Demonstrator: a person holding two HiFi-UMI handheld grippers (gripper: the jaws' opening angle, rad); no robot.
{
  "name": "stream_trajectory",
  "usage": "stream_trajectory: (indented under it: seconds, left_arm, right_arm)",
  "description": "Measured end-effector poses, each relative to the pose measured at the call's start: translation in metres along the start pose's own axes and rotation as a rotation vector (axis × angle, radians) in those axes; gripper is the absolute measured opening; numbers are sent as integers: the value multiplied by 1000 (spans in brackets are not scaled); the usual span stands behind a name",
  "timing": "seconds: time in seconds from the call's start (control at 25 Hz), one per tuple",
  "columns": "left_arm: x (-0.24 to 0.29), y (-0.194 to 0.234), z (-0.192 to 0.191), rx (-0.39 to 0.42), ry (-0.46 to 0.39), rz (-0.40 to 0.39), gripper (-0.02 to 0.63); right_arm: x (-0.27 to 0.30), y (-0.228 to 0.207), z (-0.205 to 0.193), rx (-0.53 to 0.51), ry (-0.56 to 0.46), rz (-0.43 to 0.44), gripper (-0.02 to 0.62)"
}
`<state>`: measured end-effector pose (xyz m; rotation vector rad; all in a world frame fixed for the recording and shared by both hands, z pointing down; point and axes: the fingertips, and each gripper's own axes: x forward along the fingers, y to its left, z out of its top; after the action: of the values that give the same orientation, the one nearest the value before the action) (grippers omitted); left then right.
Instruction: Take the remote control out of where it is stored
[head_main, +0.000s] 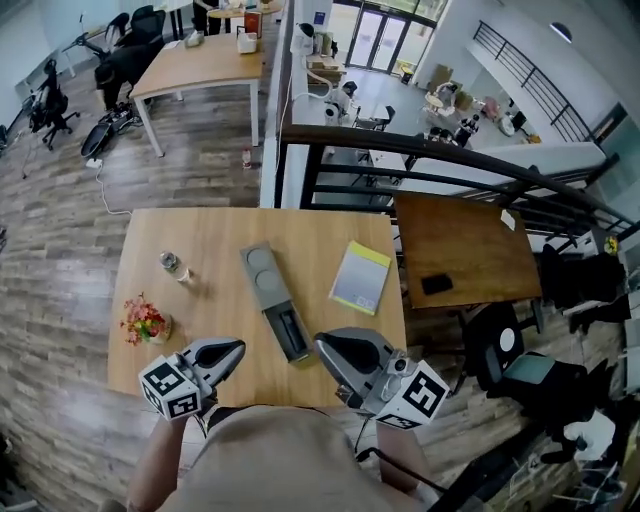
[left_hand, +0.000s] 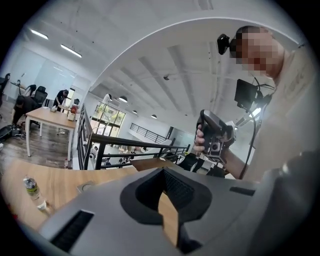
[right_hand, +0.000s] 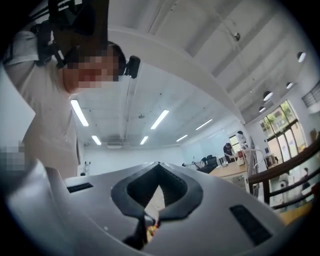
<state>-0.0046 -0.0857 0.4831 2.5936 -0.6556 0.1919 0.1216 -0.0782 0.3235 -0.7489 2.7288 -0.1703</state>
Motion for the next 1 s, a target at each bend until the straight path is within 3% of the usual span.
stream_trajectory:
  seconds: [0.08,0.24,0.48,0.64,0.8,1.0]
  left_arm:
    - [0,-1,0,6,2,-14,-5]
    - [1,-6,4,23,-8,-16,-5]
    - [12,-12,0,-10,-5,-46,-5]
    - [17,-18,1,-23,13,-76,-5]
    - [27,-39,-3,-53,25,-171,-5]
    - [25,-33,-1,-9,36,-132,-5]
  right_arm:
    - [0,-4,6,6,-13,-10,3]
    - [5,5,-3,-40,57,48,3]
    - [7,0,-5,3,75,77,3]
    - [-3,13,-20,-25,176,135,3]
    - [-11,-16,11,-12,91,47,3]
    - [-22,-25,2,-35,143,42,3]
